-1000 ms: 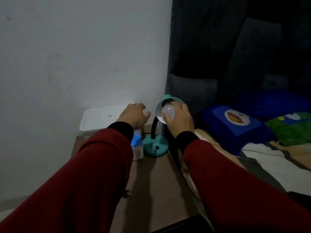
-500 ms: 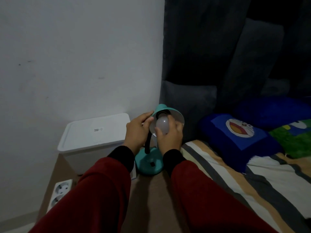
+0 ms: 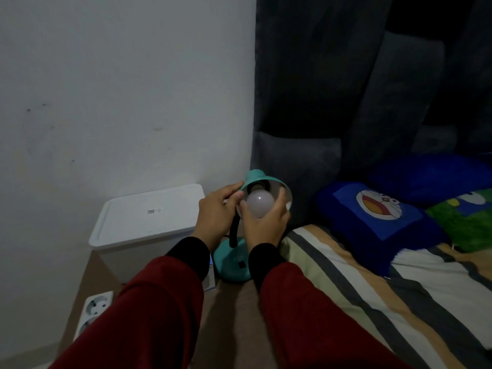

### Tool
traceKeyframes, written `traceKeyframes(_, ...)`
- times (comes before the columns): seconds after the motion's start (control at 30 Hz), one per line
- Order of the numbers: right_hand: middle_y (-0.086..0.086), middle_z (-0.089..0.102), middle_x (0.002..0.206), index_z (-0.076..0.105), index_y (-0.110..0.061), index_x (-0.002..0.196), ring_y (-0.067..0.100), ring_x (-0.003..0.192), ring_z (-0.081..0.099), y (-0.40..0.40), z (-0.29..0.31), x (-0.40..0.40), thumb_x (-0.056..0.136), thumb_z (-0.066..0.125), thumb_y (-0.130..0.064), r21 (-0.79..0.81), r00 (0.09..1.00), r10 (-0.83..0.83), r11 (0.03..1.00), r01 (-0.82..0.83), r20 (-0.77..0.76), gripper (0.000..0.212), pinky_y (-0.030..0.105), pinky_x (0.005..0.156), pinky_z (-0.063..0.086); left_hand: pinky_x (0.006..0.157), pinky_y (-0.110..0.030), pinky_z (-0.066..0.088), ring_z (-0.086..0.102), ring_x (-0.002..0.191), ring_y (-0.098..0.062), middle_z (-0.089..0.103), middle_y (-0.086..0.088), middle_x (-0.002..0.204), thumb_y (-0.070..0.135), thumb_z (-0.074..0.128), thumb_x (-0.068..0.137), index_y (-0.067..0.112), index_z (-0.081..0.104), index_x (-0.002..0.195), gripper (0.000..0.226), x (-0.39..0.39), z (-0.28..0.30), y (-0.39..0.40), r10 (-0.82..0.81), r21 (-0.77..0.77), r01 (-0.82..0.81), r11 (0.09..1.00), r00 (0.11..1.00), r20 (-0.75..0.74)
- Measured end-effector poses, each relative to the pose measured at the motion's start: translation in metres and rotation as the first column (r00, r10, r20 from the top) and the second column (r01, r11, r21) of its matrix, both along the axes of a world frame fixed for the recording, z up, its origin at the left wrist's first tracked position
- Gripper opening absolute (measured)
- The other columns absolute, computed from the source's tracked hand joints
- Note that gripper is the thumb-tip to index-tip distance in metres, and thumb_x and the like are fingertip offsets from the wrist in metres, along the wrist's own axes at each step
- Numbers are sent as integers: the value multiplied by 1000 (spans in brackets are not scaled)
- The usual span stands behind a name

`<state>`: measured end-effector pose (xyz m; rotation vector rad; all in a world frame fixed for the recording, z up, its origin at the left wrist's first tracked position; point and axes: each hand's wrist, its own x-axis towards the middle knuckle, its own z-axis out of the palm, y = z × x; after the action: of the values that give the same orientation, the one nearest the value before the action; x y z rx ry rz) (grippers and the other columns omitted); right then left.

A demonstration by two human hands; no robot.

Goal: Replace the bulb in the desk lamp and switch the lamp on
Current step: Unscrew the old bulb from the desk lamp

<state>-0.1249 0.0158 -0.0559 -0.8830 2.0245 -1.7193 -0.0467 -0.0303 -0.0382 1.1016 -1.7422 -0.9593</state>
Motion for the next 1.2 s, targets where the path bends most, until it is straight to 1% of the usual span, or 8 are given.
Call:
traceKeyframes(0.13, 12, 25, 148, 30, -22, 143, 25, 132, 38, 3, 1, 0, 83, 68, -15, -26, 992, 37, 999, -40, -121, 72, 21, 100, 36, 99, -40, 52, 65, 110, -19, 68, -3, 123, 23, 54, 94, 22, 64, 124, 32, 1, 1, 0, 16, -10, -16, 1000, 999, 30)
traceKeyframes(0.3, 14, 31, 148, 30, -19, 144, 27, 132, 41, 5, 0, -1, 83, 68, -20, 15, 995, 55, 998, -54, -85, 72, 25, 101, 39, 101, -39, 51, 64, 112, -18, 67, -2, 124, 24, 54, 94, 23, 64, 124, 32, 2, 2, 2, 13, 3, -13, 1000, 1000, 28)
traceKeyframes(0.4, 9, 18, 153, 28, -25, 144, 23, 137, 32, 6, -1, -1, 83, 67, -9, -17, 985, 80, 996, -84, -155, 74, 18, 100, 31, 100, -40, 51, 64, 111, -19, 68, -3, 123, 23, 54, 94, 22, 64, 124, 31, 2, 3, 2, 16, 9, -16, 1000, 1000, 26)
traceKeyframes(0.5, 13, 27, 150, 28, -18, 144, 27, 134, 37, 6, 0, -3, 80, 71, -23, -5, 996, 46, 999, -47, -83, 77, 29, 104, 37, 100, -40, 51, 65, 109, -19, 68, -3, 122, 23, 54, 94, 22, 63, 124, 32, 1, 4, 2, 15, 6, -16, 1000, 999, 35)
traceKeyframes(0.7, 11, 26, 151, 28, -17, 145, 25, 136, 34, 4, 1, -5, 81, 71, -24, 18, 991, 62, 998, -61, -114, 77, 23, 104, 34, 100, -41, 52, 65, 110, -18, 68, -3, 122, 23, 54, 94, 21, 64, 124, 31, 2, 3, 1, 8, 6, -8, 1000, 999, 31)
traceKeyframes(0.83, 9, 33, 146, 39, -16, 139, 24, 134, 36, 3, 4, -7, 84, 66, -13, 39, 964, 102, 995, -95, -247, 62, 27, 108, 33, 100, -41, 51, 64, 111, -19, 69, -3, 122, 23, 54, 94, 22, 64, 123, 31, 2, 3, -1, 13, 10, -14, 1000, 999, 31)
traceKeyframes(1.0, 10, 25, 149, 36, -8, 139, 24, 133, 37, 3, 8, -5, 78, 74, -22, 70, 995, 19, 997, -12, -100, 73, 25, 107, 34, 100, -41, 51, 64, 110, -19, 68, -4, 123, 21, 54, 94, 21, 64, 124, 31, 0, 3, -2, 8, 22, -8, 1000, 1000, 21)
traceKeyframes(1.2, 11, 20, 149, 40, -26, 138, 26, 133, 38, 5, 5, -6, 83, 63, 1, 40, 975, 107, 994, -101, -193, 65, 25, 106, 35, 99, -42, 51, 65, 110, -22, 69, -7, 121, 22, 55, 94, 21, 65, 122, 31, 0, 5, -3, 13, 18, -14, 1000, 999, 37)
